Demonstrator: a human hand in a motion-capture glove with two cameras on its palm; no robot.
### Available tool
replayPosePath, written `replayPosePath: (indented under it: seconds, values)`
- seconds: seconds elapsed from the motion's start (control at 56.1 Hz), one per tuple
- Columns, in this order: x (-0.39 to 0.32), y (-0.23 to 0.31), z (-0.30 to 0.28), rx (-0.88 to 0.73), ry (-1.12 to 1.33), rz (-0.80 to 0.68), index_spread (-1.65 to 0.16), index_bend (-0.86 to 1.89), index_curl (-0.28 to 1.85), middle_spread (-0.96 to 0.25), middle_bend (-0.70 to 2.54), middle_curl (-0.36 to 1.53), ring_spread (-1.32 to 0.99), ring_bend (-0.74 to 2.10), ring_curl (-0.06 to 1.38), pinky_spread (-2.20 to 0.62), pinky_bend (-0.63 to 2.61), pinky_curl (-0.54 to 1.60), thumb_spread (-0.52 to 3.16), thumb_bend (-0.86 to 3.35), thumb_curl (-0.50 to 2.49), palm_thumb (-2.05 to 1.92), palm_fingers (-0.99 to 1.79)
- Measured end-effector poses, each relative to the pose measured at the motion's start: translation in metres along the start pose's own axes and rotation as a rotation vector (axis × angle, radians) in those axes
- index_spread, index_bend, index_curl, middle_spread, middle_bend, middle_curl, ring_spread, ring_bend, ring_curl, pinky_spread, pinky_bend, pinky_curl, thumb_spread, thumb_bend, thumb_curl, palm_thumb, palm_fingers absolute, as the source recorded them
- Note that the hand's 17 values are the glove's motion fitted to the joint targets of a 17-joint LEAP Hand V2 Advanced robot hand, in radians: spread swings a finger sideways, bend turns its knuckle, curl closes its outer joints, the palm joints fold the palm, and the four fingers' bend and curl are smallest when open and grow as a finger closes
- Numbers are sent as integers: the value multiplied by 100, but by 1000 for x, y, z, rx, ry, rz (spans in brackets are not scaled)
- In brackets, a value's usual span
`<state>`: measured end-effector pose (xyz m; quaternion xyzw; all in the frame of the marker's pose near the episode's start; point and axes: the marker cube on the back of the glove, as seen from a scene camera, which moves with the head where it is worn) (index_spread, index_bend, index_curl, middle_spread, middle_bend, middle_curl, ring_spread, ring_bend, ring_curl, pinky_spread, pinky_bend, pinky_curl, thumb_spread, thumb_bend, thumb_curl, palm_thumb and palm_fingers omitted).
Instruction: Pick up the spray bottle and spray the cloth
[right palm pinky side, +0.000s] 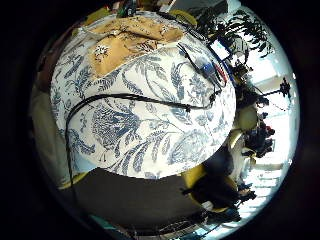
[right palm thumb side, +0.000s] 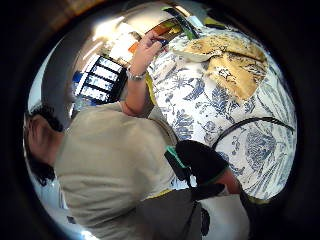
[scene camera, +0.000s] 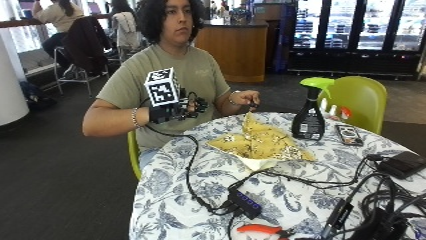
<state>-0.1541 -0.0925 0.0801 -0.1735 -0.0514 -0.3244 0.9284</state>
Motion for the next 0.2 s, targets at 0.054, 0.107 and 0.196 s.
replayPosePath:
  seconds: [0.054,0.107,0.196]
  values:
    - [0,-1,0,10,-2,-4,-41,16,28,-11,18,32,-19,30,31,18,29,35,102,-3,35,54,22]
    - [2,-3,-2,8,-6,-3,-41,16,28,-10,17,32,-18,31,31,19,30,35,102,-3,35,54,25]
    - [3,-4,-2,7,-1,2,-41,16,28,-10,18,31,-17,32,32,19,30,36,102,-3,34,54,25]
